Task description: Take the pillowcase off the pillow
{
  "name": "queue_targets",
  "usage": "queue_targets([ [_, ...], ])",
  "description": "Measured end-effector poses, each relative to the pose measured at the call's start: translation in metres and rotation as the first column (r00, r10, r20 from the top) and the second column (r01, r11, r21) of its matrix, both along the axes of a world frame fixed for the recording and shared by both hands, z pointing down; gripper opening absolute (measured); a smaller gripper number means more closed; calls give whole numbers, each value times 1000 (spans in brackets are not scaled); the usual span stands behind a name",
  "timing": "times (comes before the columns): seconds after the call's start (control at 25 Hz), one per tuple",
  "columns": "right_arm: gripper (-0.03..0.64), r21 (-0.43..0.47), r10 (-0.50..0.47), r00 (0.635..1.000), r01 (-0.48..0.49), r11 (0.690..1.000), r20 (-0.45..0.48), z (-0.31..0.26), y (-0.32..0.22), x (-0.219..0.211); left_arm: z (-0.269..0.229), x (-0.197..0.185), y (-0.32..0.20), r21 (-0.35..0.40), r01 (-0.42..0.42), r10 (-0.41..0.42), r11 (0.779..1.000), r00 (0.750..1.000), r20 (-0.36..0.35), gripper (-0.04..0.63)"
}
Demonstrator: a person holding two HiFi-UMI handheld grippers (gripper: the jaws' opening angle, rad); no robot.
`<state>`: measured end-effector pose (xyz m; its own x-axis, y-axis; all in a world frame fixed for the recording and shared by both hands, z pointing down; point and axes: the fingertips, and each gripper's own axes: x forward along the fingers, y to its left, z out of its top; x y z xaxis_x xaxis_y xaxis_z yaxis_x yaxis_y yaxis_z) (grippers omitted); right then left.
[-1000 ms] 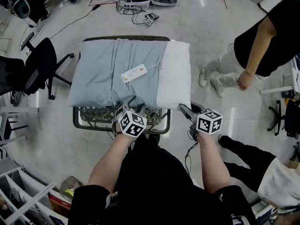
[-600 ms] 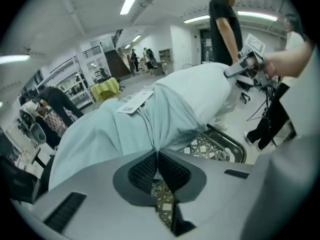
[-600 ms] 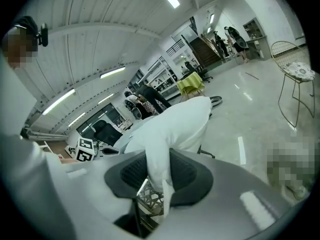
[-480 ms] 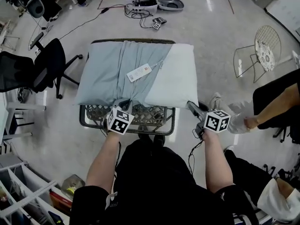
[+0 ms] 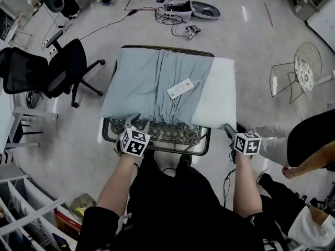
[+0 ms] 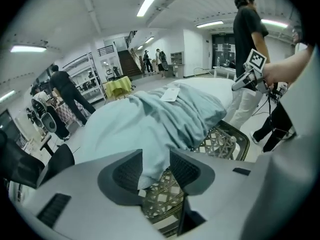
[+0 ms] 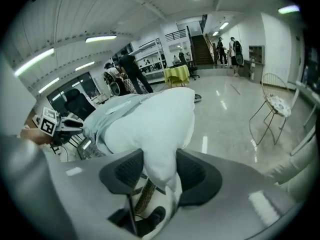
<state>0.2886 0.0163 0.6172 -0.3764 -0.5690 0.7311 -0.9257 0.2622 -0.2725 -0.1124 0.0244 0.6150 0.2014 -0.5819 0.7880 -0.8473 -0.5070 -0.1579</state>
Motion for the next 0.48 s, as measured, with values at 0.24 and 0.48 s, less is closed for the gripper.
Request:
queue_targets([
  [0.24,218,27,150,974,-147,989,-170,-9,20,-15,26,-24,-14,-33,-161,162,986,987,18,186],
  [0.48,233,53,260,920,-256,965,-294,-16,39,-38,38,-40,-25,-33,-301,303,953,952,49,129],
])
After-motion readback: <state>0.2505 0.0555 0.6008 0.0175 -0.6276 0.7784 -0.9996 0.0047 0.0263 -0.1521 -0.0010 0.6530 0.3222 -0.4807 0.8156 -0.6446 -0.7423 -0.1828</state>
